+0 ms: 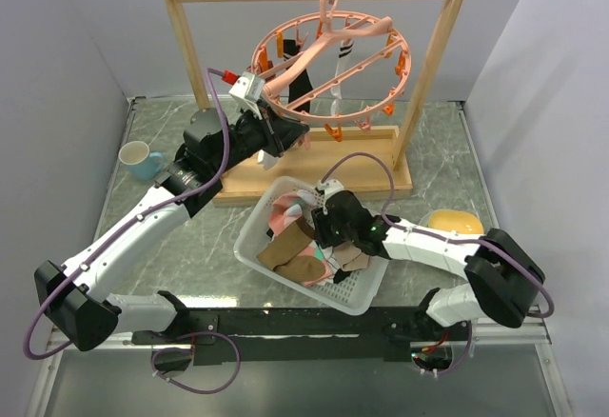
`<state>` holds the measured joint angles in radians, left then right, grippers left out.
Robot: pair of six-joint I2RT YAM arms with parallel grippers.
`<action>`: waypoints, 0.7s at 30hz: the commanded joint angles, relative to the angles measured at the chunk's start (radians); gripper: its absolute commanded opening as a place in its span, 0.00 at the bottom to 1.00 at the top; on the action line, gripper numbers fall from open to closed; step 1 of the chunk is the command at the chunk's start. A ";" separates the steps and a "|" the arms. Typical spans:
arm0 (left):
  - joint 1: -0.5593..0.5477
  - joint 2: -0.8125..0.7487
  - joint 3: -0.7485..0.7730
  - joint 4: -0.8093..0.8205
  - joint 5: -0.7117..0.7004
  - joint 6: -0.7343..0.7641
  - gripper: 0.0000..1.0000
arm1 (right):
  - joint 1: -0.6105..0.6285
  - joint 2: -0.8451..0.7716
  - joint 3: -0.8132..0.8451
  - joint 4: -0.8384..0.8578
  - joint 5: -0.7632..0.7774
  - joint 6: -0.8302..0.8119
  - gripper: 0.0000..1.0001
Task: Clip the socks to the hanger
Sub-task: Adjust the sock in the bin.
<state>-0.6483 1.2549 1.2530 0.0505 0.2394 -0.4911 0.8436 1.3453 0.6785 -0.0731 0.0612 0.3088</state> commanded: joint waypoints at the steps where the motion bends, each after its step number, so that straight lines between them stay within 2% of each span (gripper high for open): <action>1: 0.001 -0.022 0.006 -0.020 0.052 0.000 0.07 | -0.009 0.043 0.012 0.006 -0.009 0.009 0.47; 8: 0.001 -0.037 -0.009 -0.011 0.055 -0.007 0.08 | -0.006 0.109 0.027 -0.020 -0.006 0.023 0.42; 14: 0.004 -0.057 -0.018 -0.005 0.057 -0.007 0.08 | 0.006 0.126 0.041 -0.043 0.008 0.027 0.32; 17: 0.004 -0.069 -0.029 -0.003 0.057 -0.010 0.08 | 0.005 0.107 0.050 -0.066 0.044 0.026 0.20; 18: 0.004 -0.075 -0.032 -0.003 0.058 -0.009 0.08 | 0.006 0.095 0.053 -0.071 0.057 0.024 0.11; 21: 0.007 -0.087 -0.038 0.002 0.054 -0.007 0.09 | 0.005 0.014 0.062 -0.090 0.095 0.013 0.01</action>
<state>-0.6430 1.2053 1.2316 0.0658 0.2493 -0.4927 0.8467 1.4567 0.6979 -0.1192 0.0719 0.3325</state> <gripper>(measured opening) 0.087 0.082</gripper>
